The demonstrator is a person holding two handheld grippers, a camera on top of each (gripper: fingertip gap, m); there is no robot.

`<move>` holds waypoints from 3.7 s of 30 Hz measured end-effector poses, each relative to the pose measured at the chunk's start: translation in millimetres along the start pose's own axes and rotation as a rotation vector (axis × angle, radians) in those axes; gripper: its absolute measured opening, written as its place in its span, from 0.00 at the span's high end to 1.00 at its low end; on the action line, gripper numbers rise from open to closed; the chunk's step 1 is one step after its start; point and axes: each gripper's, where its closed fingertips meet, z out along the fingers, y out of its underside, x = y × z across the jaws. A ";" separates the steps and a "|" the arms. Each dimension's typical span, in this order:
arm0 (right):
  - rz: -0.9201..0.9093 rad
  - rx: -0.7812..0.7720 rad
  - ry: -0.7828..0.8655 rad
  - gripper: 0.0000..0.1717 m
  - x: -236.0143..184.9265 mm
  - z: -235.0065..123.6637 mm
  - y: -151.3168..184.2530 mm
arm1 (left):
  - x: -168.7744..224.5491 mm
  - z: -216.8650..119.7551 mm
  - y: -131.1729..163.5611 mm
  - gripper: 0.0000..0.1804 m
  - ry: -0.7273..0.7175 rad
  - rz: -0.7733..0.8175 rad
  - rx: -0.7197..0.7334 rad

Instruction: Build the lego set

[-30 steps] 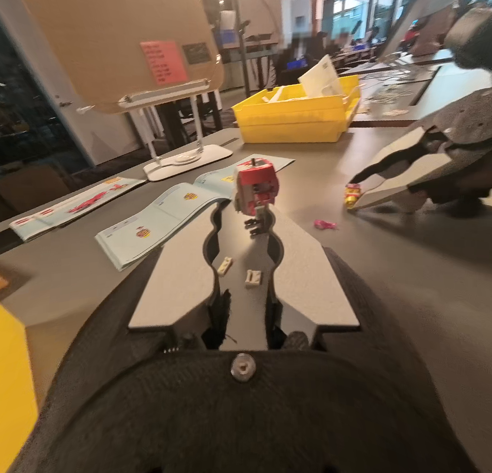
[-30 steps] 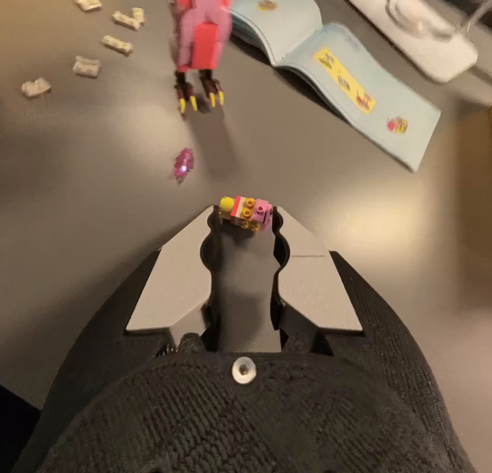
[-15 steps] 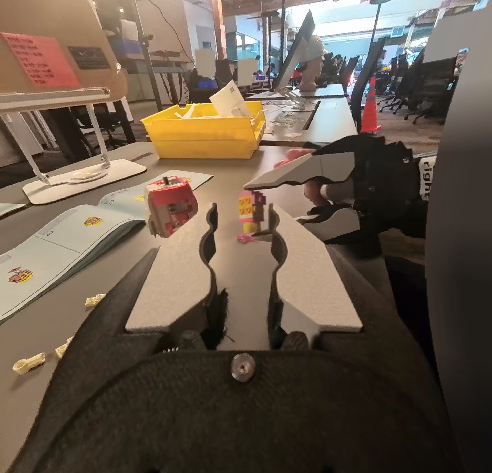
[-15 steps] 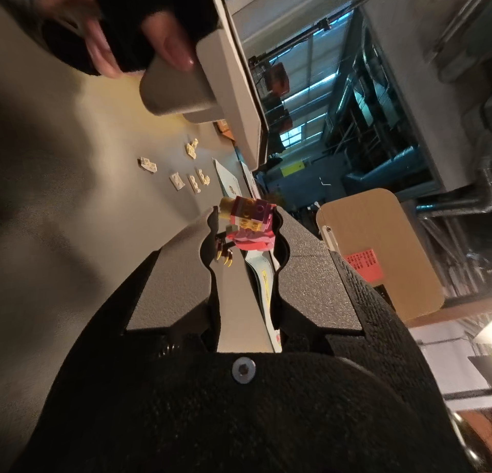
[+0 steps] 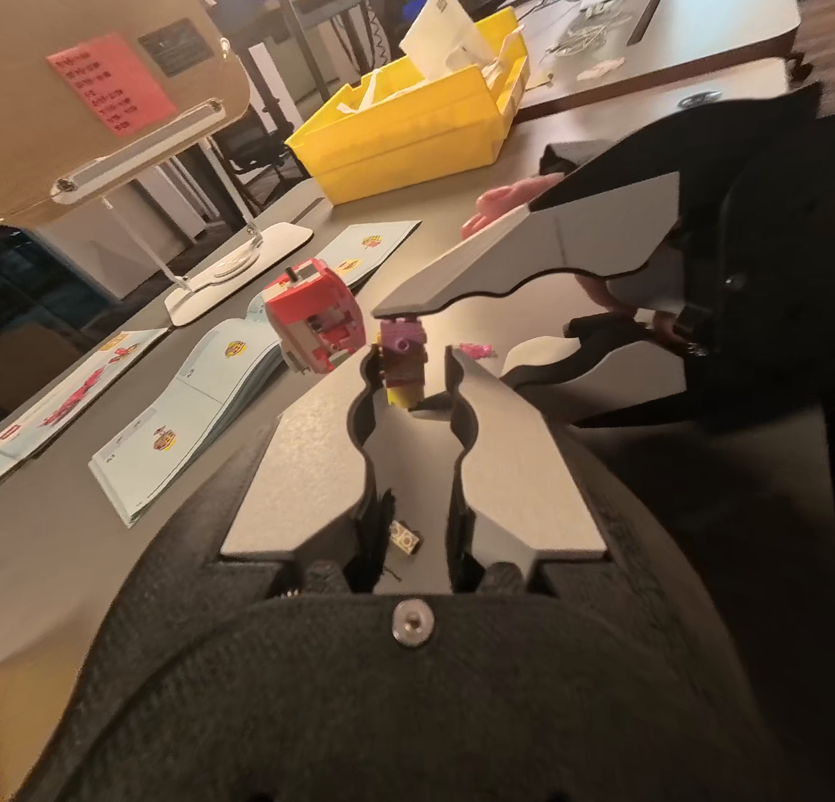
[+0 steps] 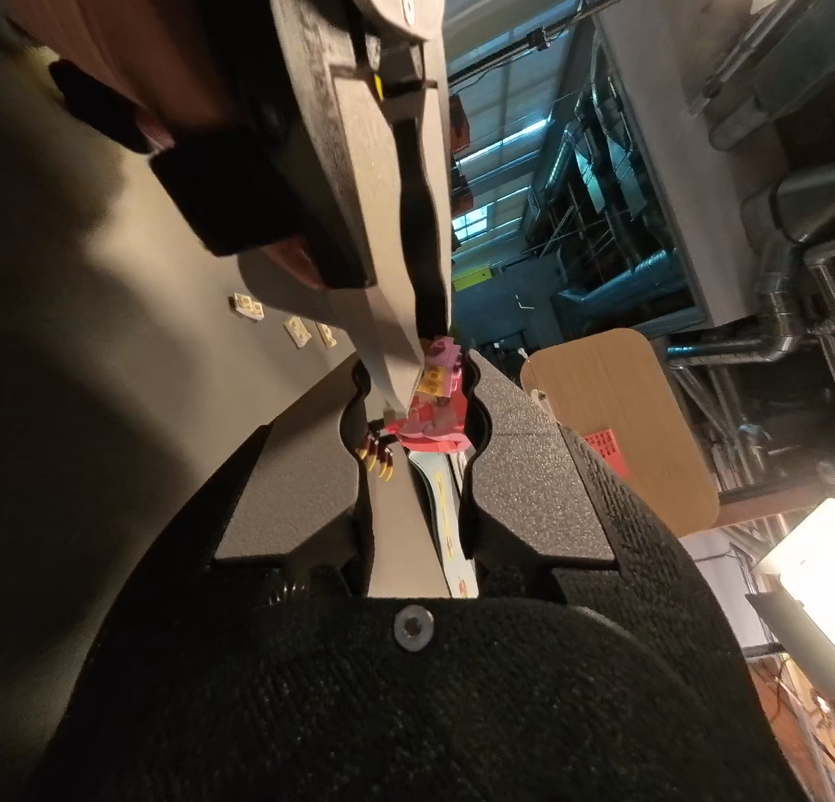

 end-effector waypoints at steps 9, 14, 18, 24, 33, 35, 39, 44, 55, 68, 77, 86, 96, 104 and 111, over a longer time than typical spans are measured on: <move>0.161 0.138 0.010 0.62 13.4 -8.9 -15.1 | 3.2 -5.1 -2.8 0.89 0.147 -0.221 0.031; 0.103 0.127 -0.024 0.63 3.8 -7.5 -13.7 | 2.2 -15.5 -14.7 0.90 0.285 -0.409 0.132; 0.070 0.107 -0.019 0.67 2.0 -6.1 -10.8 | 3.1 -19.5 -18.7 0.90 0.350 -0.474 0.164; 0.040 0.096 -0.007 0.68 1.8 -5.5 -9.4 | 9.2 -18.8 -18.7 0.90 0.366 -0.436 0.154; -0.020 0.072 0.061 0.77 9.0 -6.0 -6.5 | 13.4 -18.9 -19.9 0.90 0.374 -0.403 0.159; -0.021 0.071 0.064 0.77 9.5 -6.0 -6.5 | 13.0 -18.7 -20.3 0.90 0.362 -0.389 0.164; -0.045 0.055 0.064 0.77 8.5 -5.0 -4.1 | 7.7 -18.4 -21.9 0.88 0.296 -0.344 0.188; -0.071 0.045 0.068 0.77 7.6 -4.2 -2.7 | 7.5 -18.9 -22.1 0.90 0.307 -0.348 0.192; -0.115 0.037 0.095 0.77 9.5 -3.7 -2.9 | 6.6 -18.8 -22.9 0.90 0.331 -0.375 0.201; -0.088 -0.008 0.085 0.77 10.8 -2.9 7.6 | -102.1 -167.2 -97.5 0.82 -0.204 -0.183 0.194; -0.081 -0.032 0.085 0.77 11.4 -2.7 12.1 | -163.8 -257.2 76.7 0.83 -0.164 -0.714 -0.835; -0.075 -0.035 0.079 0.77 10.6 -2.1 13.1 | -119.7 -287.9 178.3 0.89 0.057 -0.821 -1.445; -0.067 -0.038 0.076 0.77 10.7 -1.5 14.3 | -122.9 -285.9 188.9 0.95 0.091 -0.826 -1.470; -0.066 -0.042 0.071 0.77 10.0 -1.1 15.0 | -122.8 -287.8 189.7 0.99 0.107 -0.832 -1.449; -0.062 -0.042 0.072 0.77 10.2 -1.1 15.2 | -128.0 -294.0 192.5 0.94 0.132 -0.685 -1.473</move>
